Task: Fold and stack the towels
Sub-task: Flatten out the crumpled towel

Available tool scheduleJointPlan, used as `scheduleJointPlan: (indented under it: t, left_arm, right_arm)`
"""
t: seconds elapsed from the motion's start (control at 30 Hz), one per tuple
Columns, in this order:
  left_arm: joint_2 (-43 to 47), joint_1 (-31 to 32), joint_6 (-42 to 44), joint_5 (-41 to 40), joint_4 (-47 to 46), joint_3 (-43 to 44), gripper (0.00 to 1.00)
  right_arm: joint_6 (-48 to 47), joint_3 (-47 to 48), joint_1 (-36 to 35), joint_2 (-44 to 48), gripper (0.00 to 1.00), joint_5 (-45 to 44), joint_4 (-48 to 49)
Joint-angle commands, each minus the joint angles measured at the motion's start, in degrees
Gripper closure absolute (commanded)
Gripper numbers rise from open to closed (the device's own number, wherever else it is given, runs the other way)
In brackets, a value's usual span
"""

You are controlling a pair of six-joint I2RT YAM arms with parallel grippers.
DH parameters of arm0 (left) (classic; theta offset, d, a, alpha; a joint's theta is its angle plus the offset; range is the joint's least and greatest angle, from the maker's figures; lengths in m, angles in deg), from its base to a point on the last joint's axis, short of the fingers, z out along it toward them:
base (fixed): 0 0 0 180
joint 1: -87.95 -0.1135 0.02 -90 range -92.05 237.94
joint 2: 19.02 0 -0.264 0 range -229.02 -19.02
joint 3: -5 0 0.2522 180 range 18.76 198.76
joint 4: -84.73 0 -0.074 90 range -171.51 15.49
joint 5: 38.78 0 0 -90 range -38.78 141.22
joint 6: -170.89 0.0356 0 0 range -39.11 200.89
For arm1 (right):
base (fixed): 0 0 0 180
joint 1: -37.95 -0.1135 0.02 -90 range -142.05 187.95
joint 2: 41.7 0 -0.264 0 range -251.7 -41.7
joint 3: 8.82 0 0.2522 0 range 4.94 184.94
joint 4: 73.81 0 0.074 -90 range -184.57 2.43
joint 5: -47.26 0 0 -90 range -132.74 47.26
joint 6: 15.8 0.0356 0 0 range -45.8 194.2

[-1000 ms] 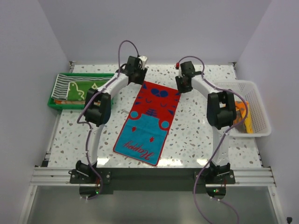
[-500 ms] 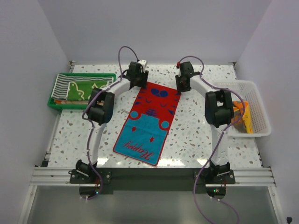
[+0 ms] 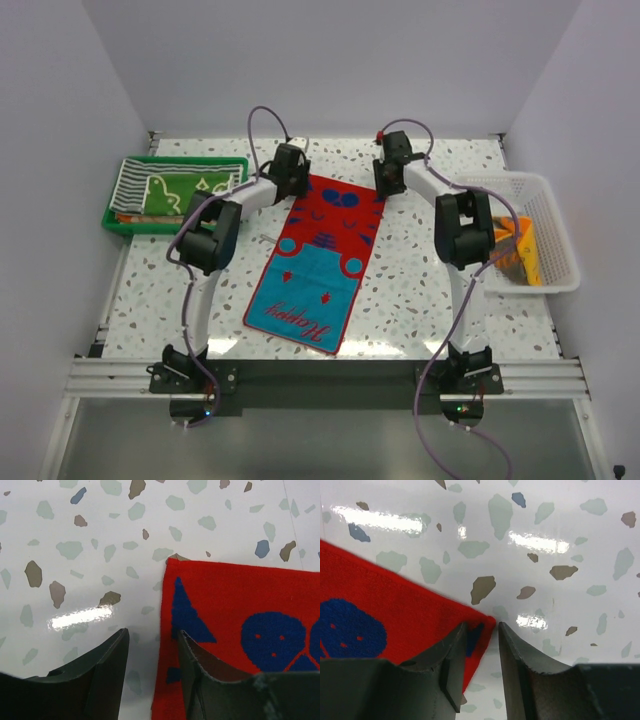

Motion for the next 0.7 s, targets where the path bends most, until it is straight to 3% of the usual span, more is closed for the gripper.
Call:
scheduleJointPlan:
  t: [0.0,0.13,0.17,0.33,0.5,0.67]
  left_arm:
    - [1.53,0.35,-1.38,-1.41,2.45,-2.88,0.51]
    - [2.49,0.35,-1.46,-0.1,2.28,-2.53,0.45]
    - [2.84,0.35,-1.55,0.43,2.28,-2.62,0.43]
    - [7.5,0.7,-6.2,1.5,2.98,-7.17,0.4]
    - [18.54,1.31,-14.19,-1.58,1.23,-19.91,0.4]
    - [25.6,6.05,-16.66,-12.64,5.61,-27.56,0.44]
  right_arm:
    - [0.55,2.2,-0.02,-2.99,0.65,0.69,-2.65]
    - [0.11,2.03,-0.2,-2.82,0.96,2.35,-3.98]
    - [-0.15,1.69,-0.28,-2.38,0.99,2.97,-3.81]
    - [-2.97,1.5,-1.25,-2.2,1.0,3.41,-4.68]
    - [-3.85,1.33,-2.13,-1.32,1.0,3.85,-4.6]
    - [-4.11,1.33,-2.66,-0.79,1.0,3.77,-4.51]
